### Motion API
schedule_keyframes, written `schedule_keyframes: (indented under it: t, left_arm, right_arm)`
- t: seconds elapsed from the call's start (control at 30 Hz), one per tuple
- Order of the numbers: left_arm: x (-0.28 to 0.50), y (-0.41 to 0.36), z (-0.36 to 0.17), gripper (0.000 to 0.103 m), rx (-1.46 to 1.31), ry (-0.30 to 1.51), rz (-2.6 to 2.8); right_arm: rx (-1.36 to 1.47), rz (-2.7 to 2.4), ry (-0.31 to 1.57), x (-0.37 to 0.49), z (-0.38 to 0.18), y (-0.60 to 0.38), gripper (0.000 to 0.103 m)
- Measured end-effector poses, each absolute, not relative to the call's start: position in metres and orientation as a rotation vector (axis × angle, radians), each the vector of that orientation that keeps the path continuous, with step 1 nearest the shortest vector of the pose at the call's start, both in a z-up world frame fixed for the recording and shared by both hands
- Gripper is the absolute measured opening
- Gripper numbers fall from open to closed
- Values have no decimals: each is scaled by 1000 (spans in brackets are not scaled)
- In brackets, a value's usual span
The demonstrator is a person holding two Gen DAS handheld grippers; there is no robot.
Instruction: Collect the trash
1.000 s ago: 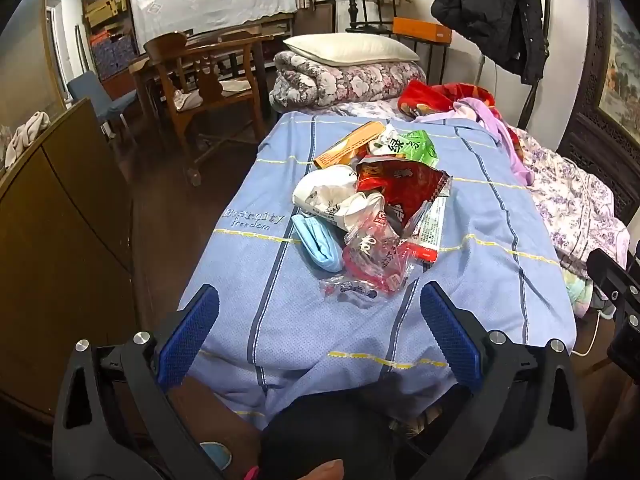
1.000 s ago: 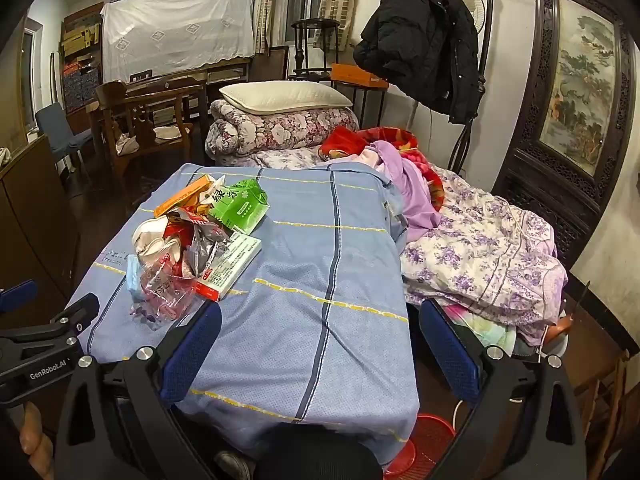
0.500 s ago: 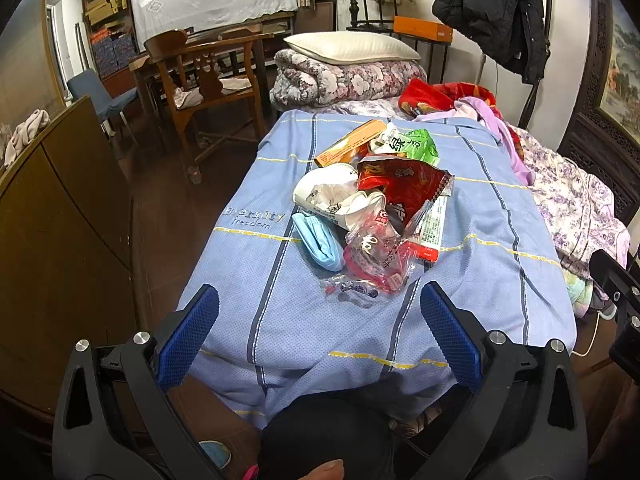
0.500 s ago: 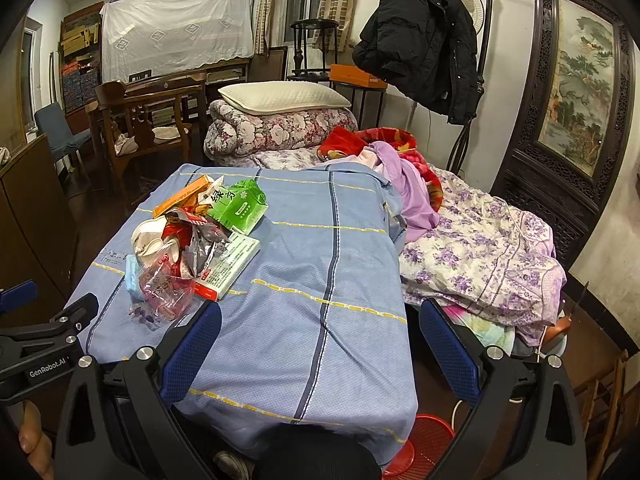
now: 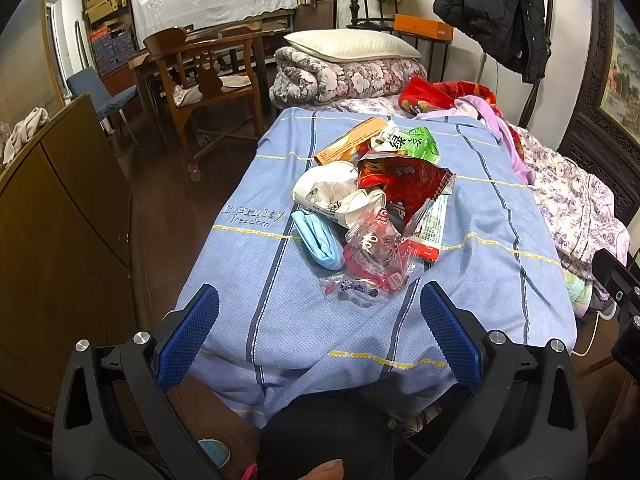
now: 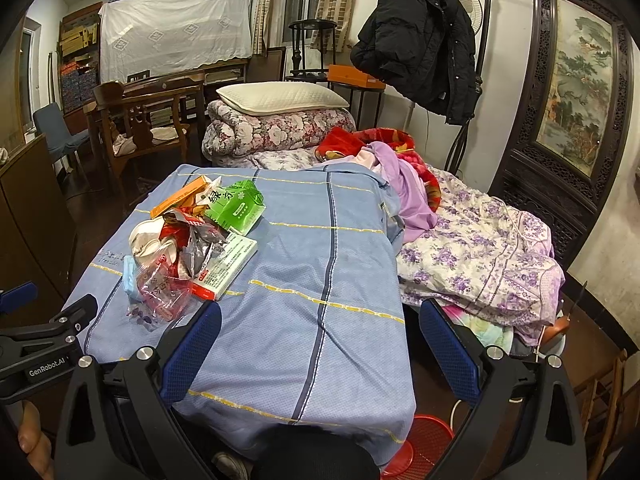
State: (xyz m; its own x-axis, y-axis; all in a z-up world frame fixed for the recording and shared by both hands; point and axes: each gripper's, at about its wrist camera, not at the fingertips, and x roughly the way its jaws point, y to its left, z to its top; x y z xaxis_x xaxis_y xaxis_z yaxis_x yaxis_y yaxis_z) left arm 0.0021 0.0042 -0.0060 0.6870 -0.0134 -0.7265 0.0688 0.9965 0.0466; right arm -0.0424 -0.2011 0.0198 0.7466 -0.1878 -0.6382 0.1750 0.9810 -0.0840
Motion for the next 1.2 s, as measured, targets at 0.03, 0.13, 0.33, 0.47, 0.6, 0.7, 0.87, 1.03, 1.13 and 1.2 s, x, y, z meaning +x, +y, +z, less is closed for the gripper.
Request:
schedule_keyframes:
  t: [0.03, 0.13, 0.33, 0.47, 0.6, 0.7, 0.87, 1.03, 1.13, 1.2]
  left_arm:
    - [2, 5, -7, 96, 73, 811, -46]
    - [3, 5, -7, 96, 71, 813, -47]
    - [4, 6, -7, 96, 70, 815, -46]
    - [4, 6, -8, 96, 71, 815, -46]
    - [4, 5, -7, 96, 70, 816, -46]
    - [4, 5, -7, 96, 70, 816, -46]
    - [4, 5, -7, 96, 70, 817, -46]
    - [4, 6, -7, 96, 69, 817, -46]
    - [4, 5, -7, 96, 71, 817, -46]
    - [4, 5, -7, 96, 70, 818, -46]
  right_arm:
    - [-20, -198, 701, -42, 20, -201, 97]
    - [-19, -198, 701, -42, 19, -201, 97]
    - [-18, -199, 699, -43, 21, -201, 97]
    - [-17, -197, 700, -43, 21, -203, 97]
    - [-18, -198, 699, -43, 21, -203, 97]
    - [-17, -197, 700, -43, 21, -203, 97]
    - [-18, -198, 699, -43, 21, -203, 97]
    - [-18, -198, 700, -43, 21, -203, 97]
    - [-17, -198, 700, -43, 22, -204, 97]
    - [-18, -198, 699, -42, 21, -202, 97]
